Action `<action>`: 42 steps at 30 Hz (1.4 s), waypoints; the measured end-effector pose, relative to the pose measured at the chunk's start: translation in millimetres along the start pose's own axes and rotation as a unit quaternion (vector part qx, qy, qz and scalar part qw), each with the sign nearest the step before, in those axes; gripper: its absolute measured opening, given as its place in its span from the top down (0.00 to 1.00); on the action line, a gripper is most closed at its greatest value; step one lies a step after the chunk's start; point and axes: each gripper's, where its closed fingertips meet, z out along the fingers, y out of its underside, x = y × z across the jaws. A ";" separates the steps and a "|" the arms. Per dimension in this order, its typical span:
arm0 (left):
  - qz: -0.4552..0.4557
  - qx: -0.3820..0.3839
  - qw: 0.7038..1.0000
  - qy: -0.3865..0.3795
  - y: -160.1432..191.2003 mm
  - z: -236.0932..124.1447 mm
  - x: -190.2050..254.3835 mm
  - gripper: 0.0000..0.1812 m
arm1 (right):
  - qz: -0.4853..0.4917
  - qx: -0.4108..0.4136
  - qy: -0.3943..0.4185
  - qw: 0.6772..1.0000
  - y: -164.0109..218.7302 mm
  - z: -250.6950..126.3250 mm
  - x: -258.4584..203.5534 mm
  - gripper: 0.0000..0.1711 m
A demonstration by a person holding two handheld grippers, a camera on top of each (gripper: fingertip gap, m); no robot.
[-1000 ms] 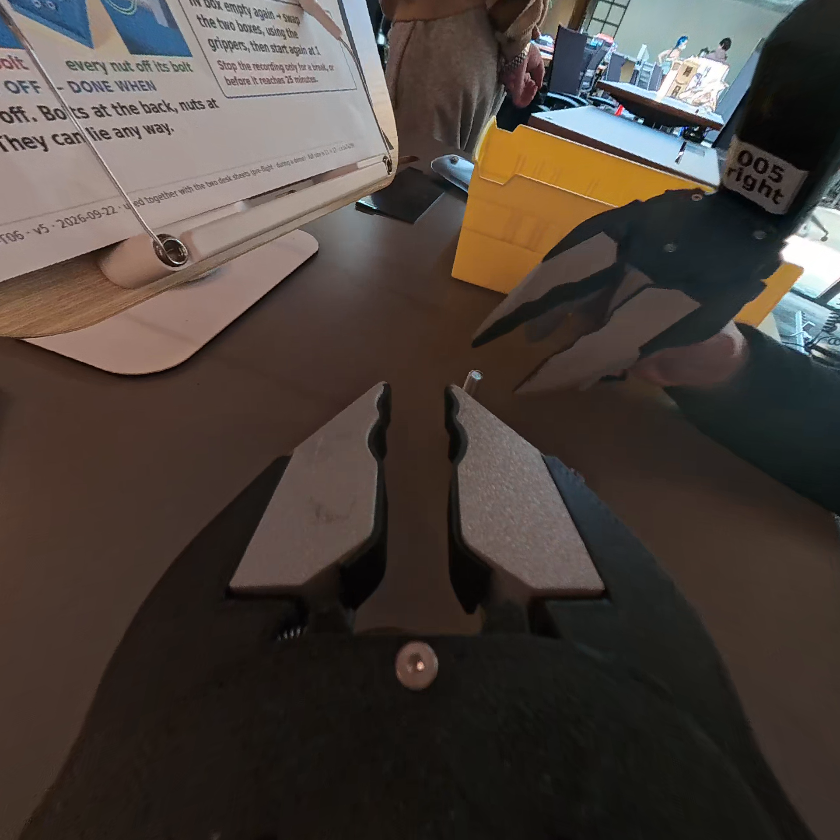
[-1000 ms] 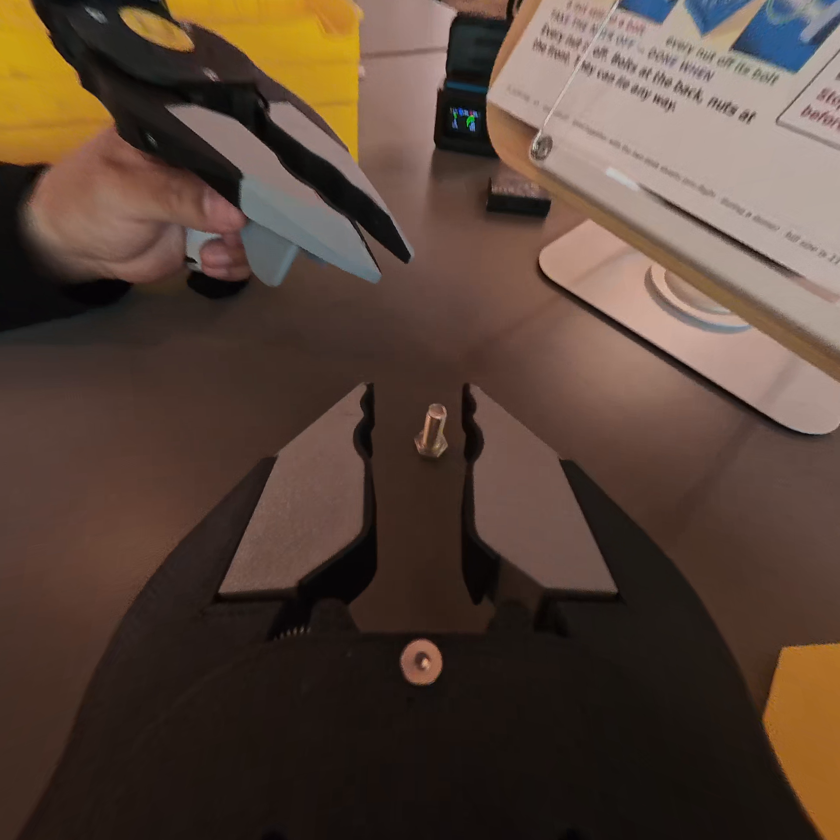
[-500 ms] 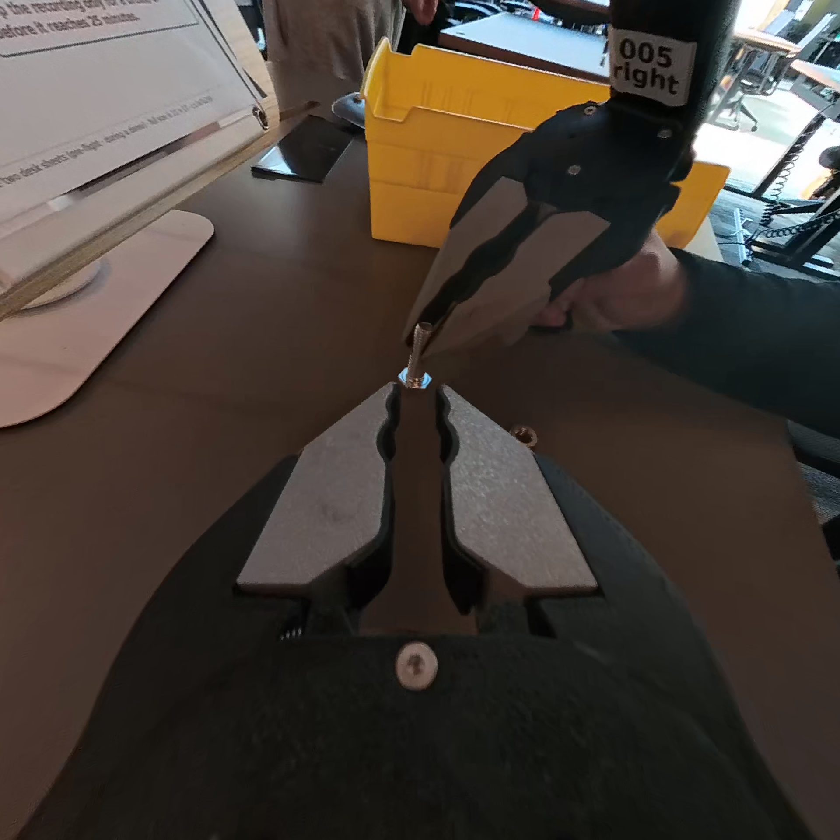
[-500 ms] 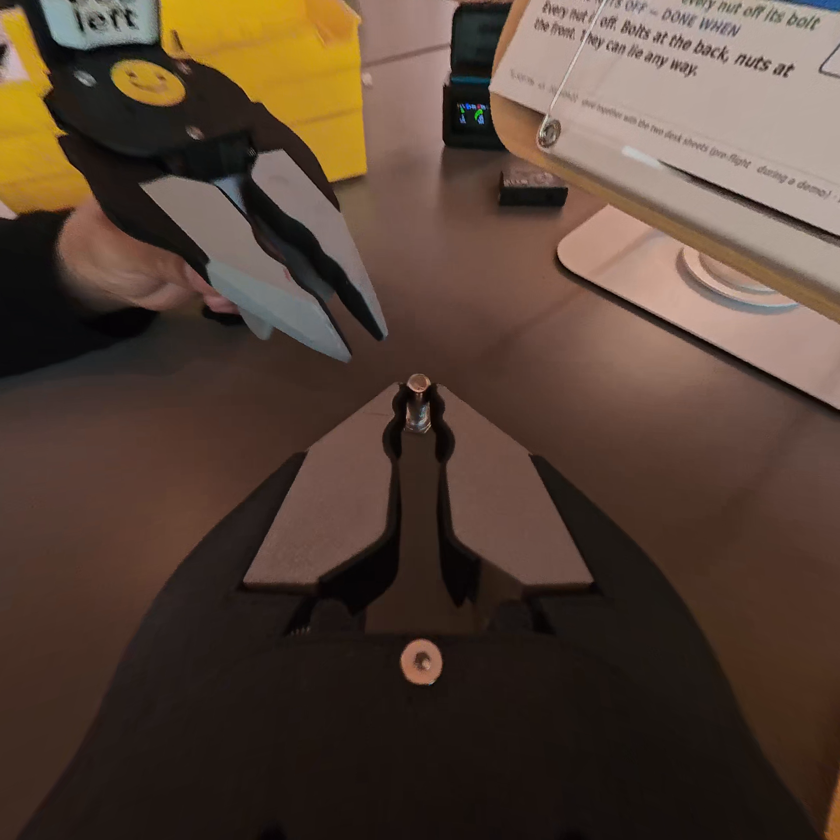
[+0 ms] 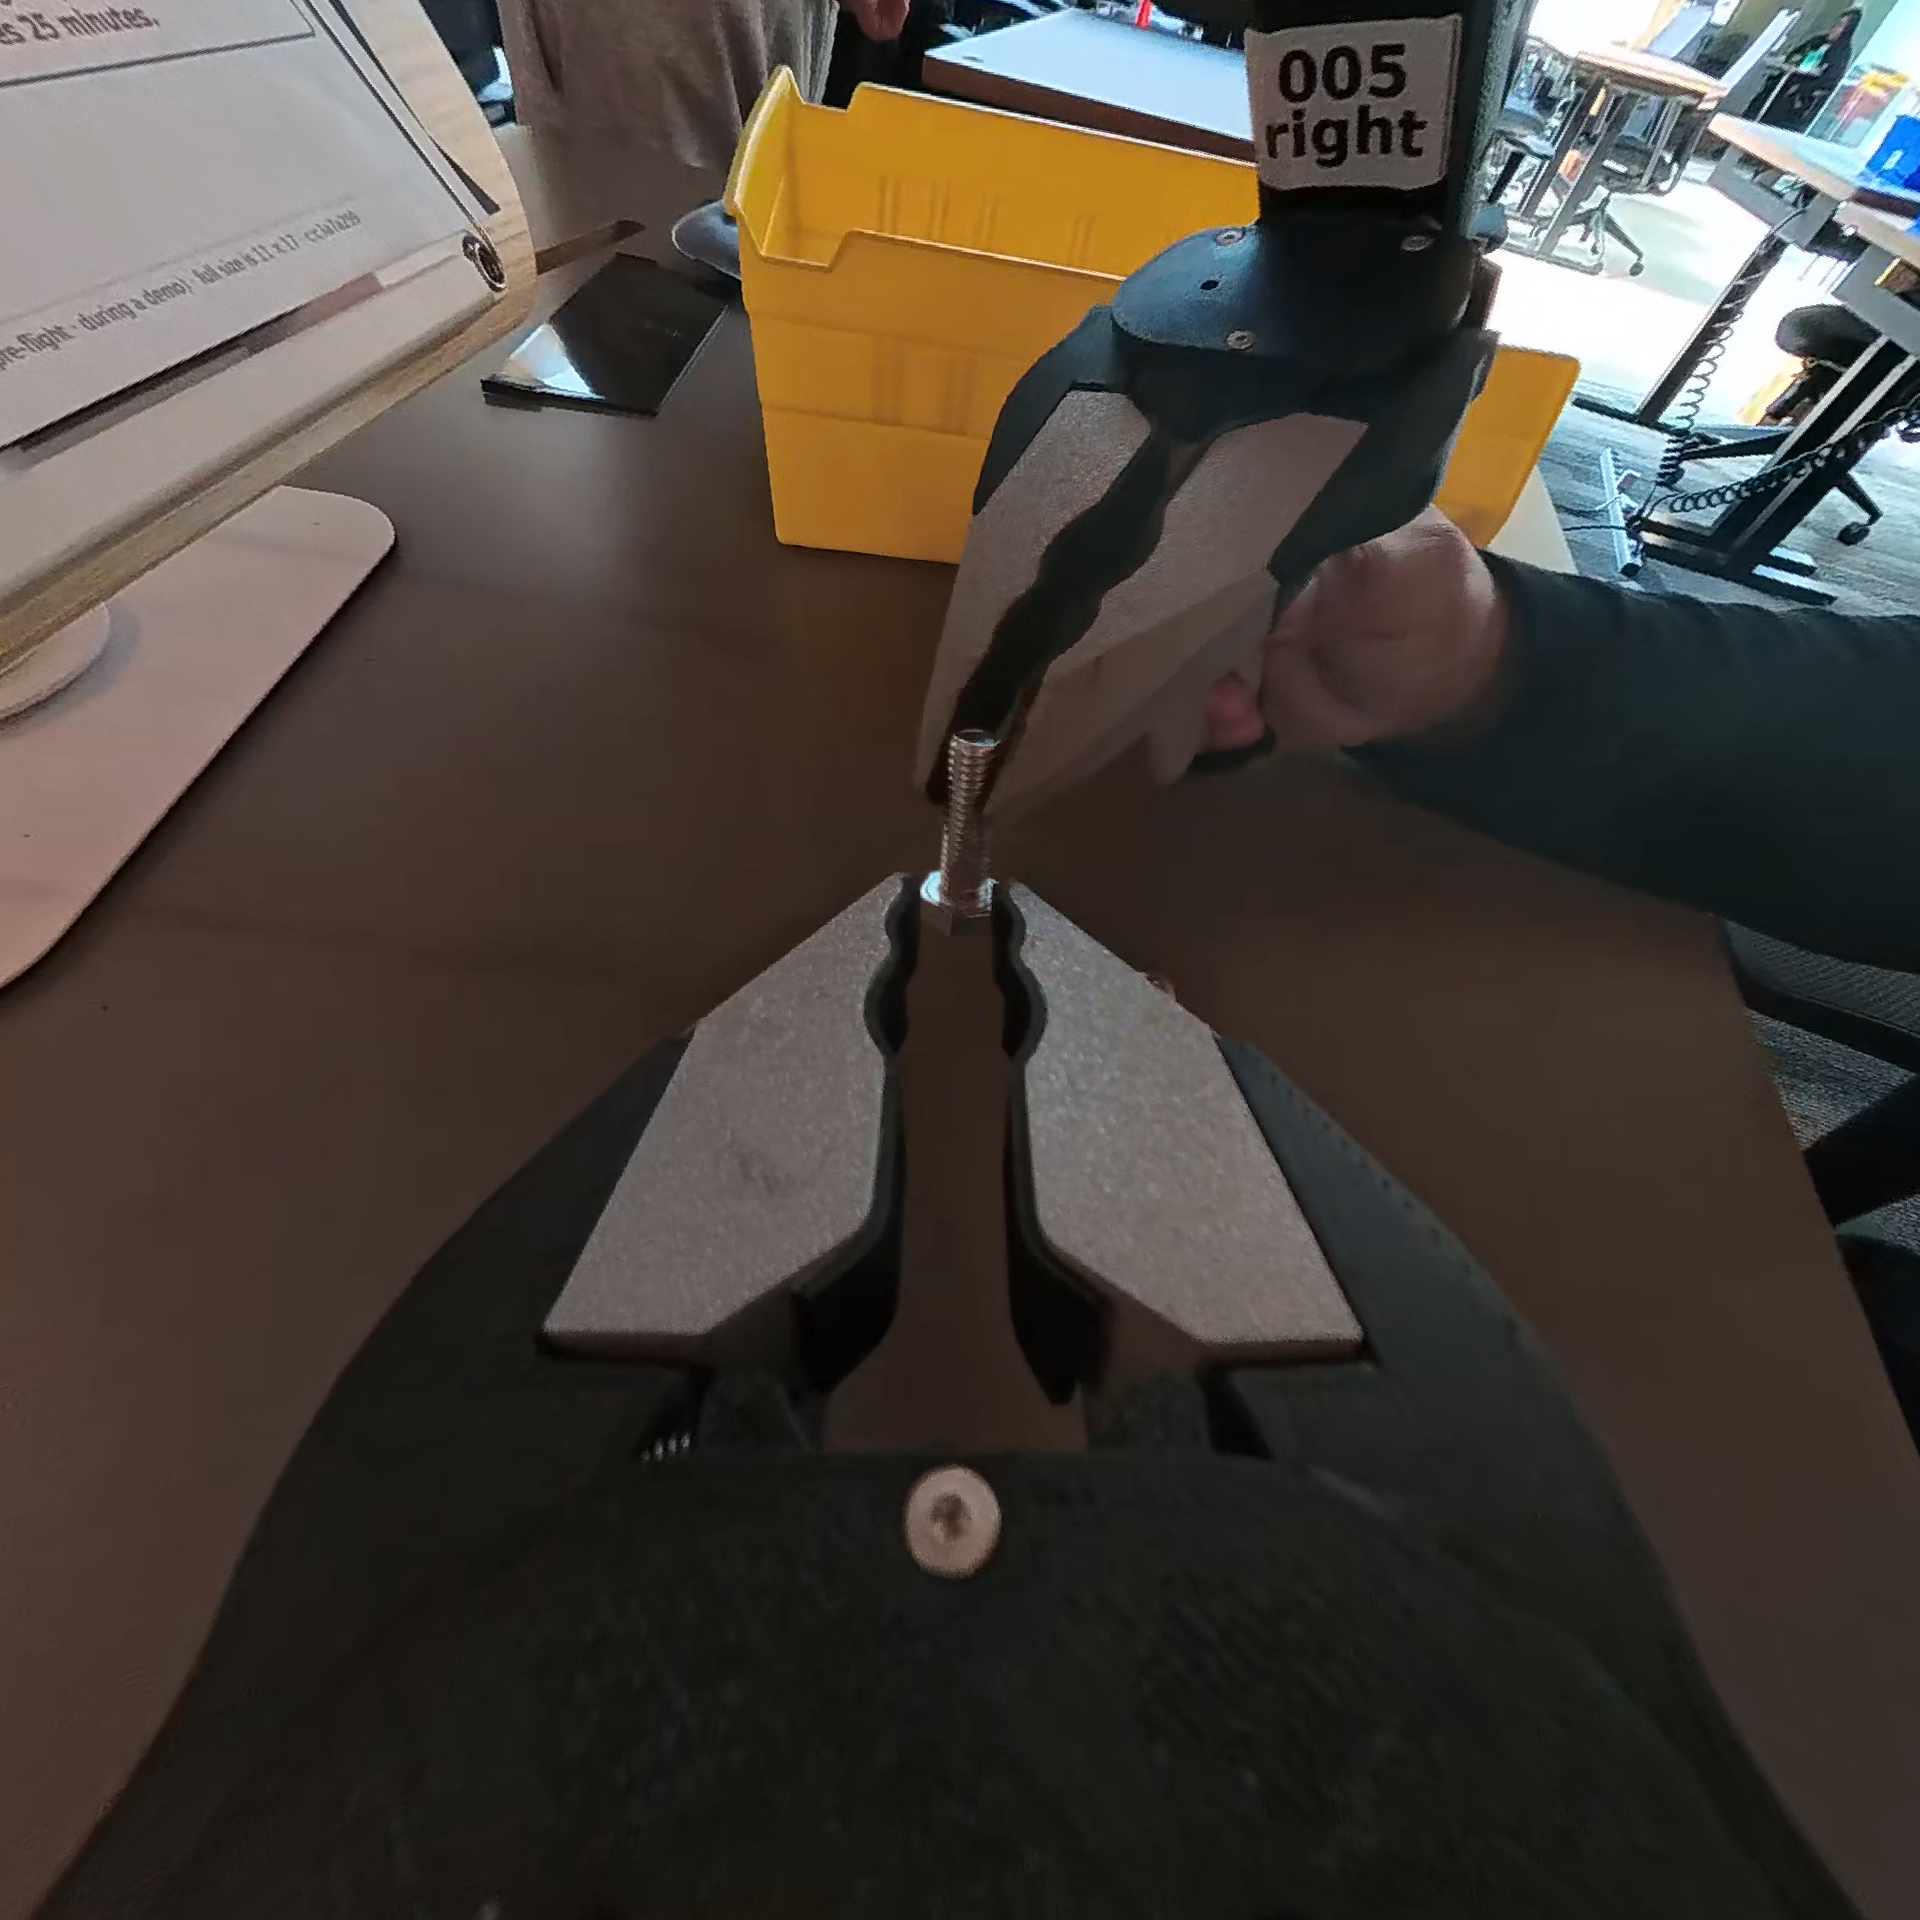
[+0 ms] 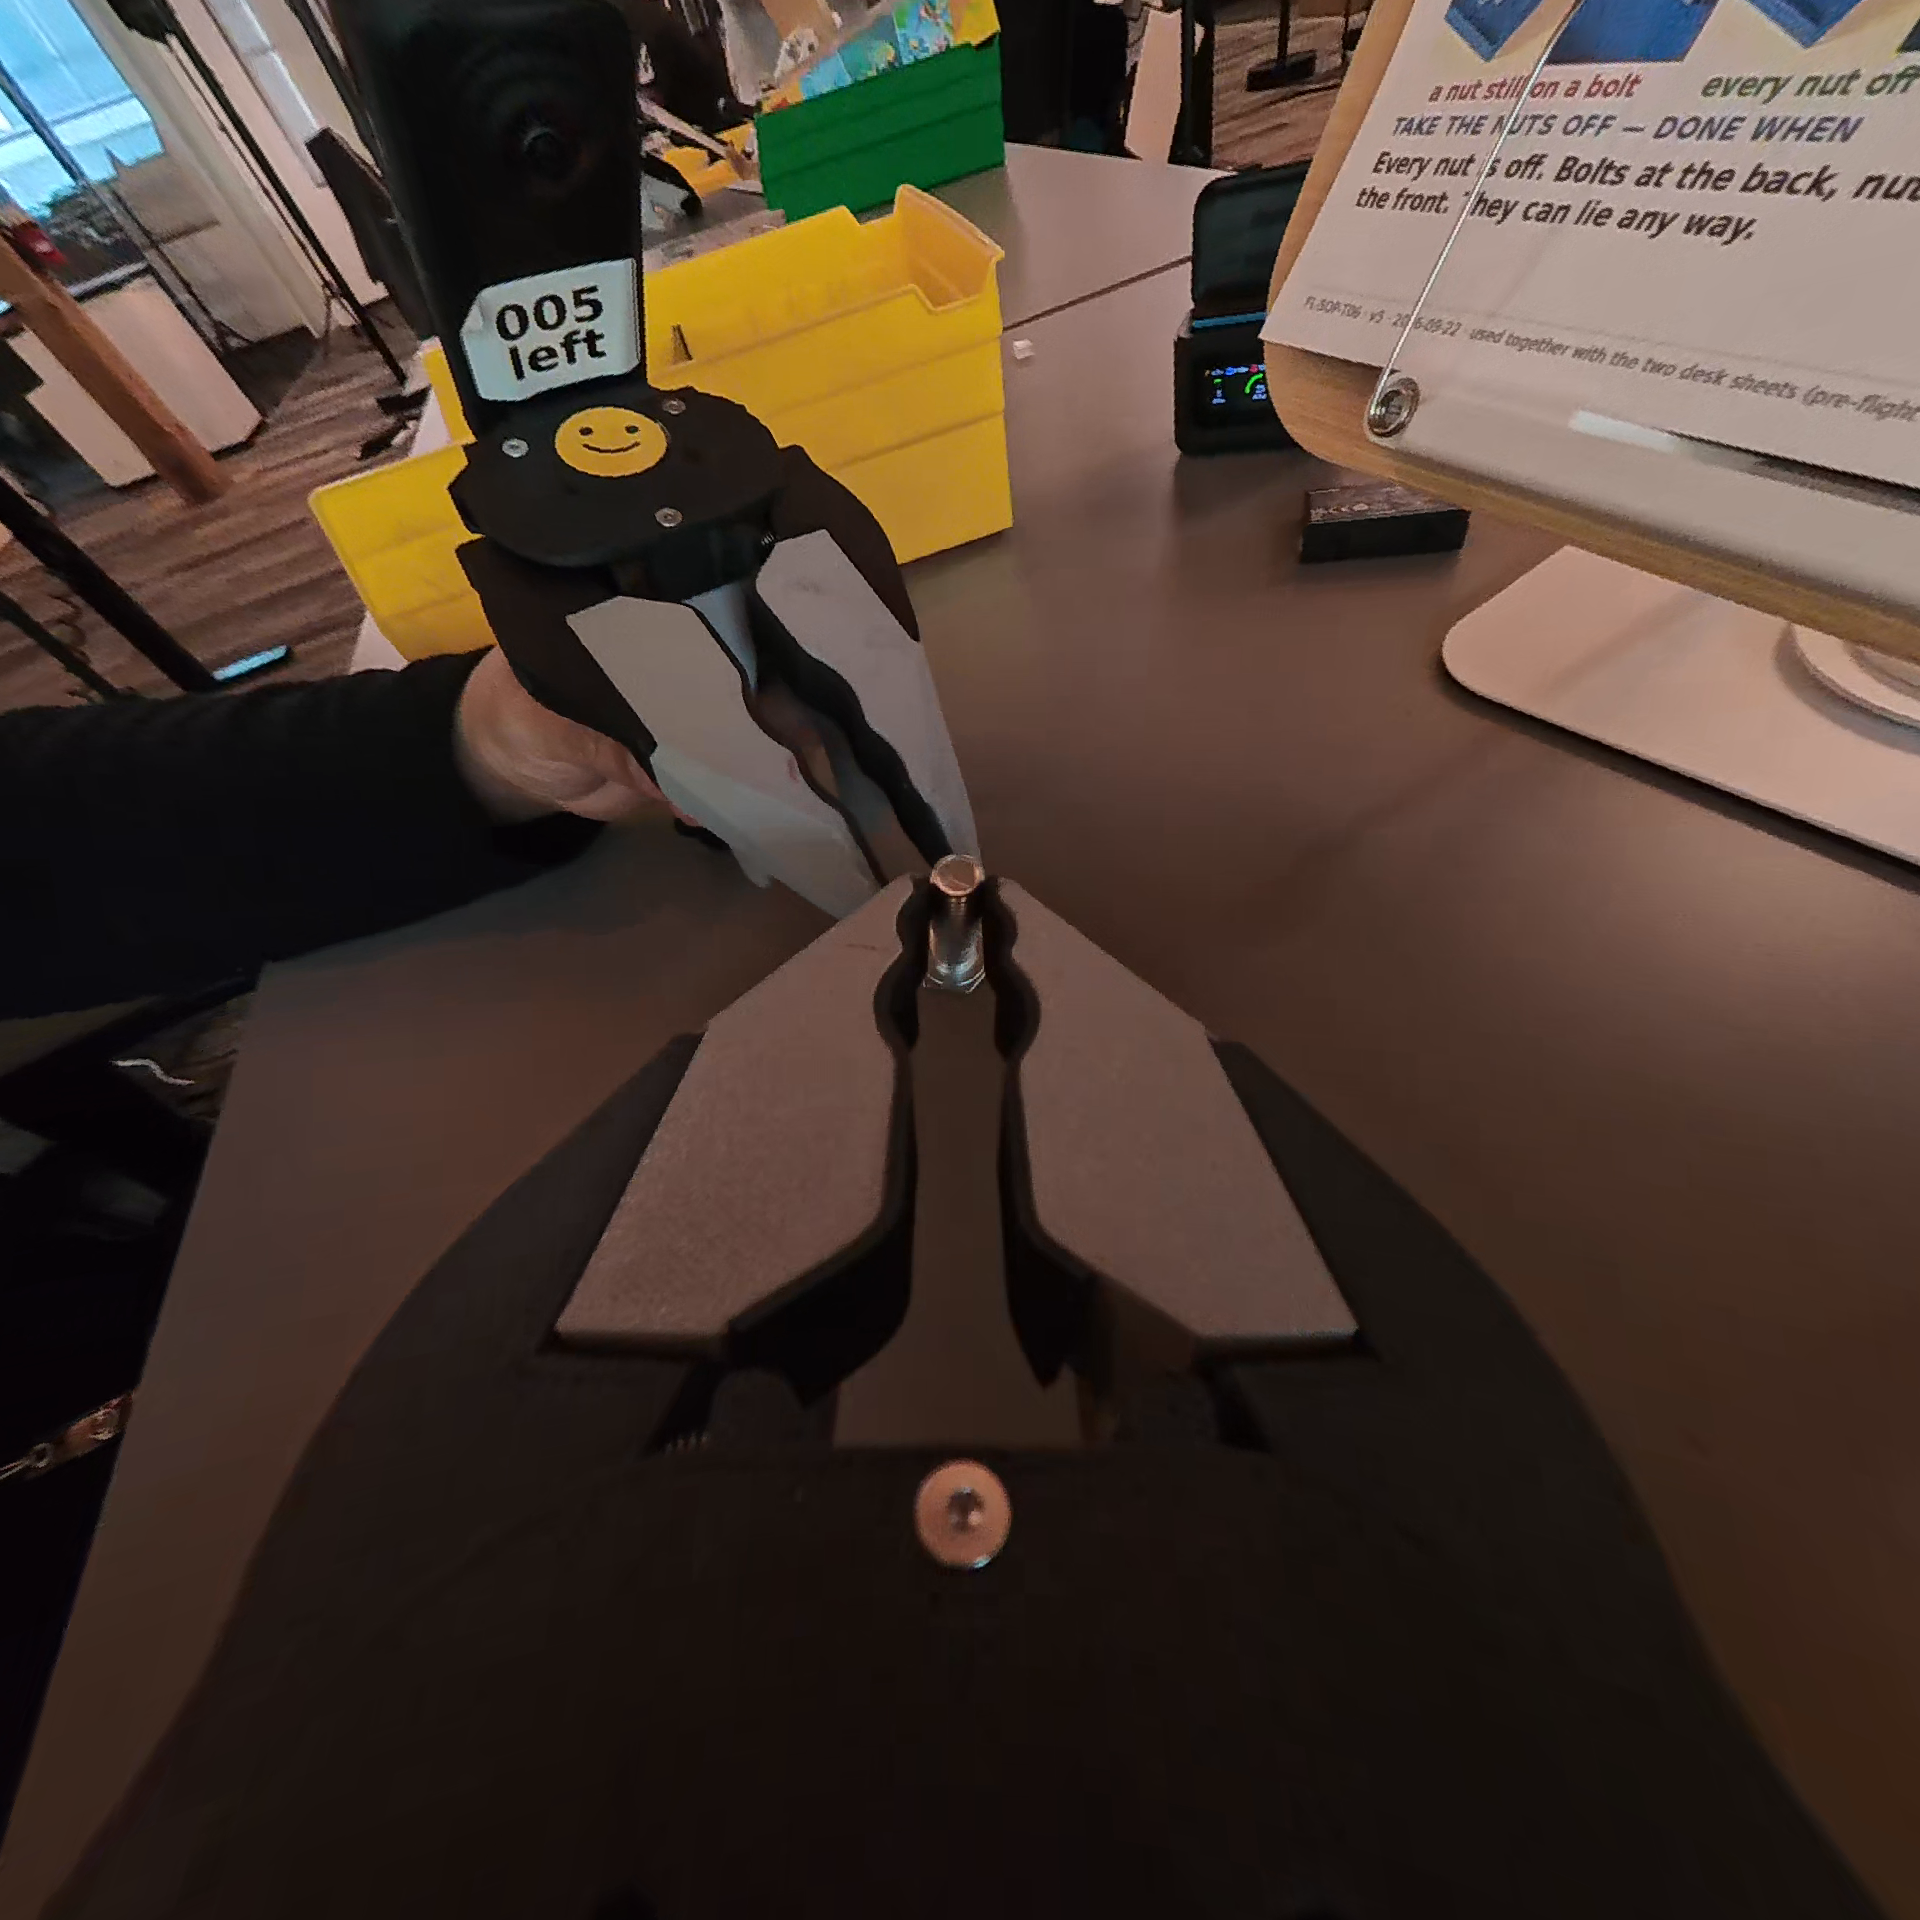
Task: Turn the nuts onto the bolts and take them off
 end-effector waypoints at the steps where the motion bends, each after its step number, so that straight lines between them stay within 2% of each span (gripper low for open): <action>1: 0.000 0.000 1.000 0.000 0.0 0.3 0.2 0.94 | 0.003 0.002 -0.004 1.000 -0.6 0.3 -1.4 0.97; 26: -0.002 -0.010 1.000 0.012 2.6 3.5 6.0 0.96 | -0.013 -0.005 -0.003 1.000 2.5 8.4 -7.8 0.97; 42: 0.018 -0.016 1.000 -0.001 4.2 4.6 6.5 0.95 | -0.012 0.019 -0.013 1.000 -5.2 5.0 -10.4 0.96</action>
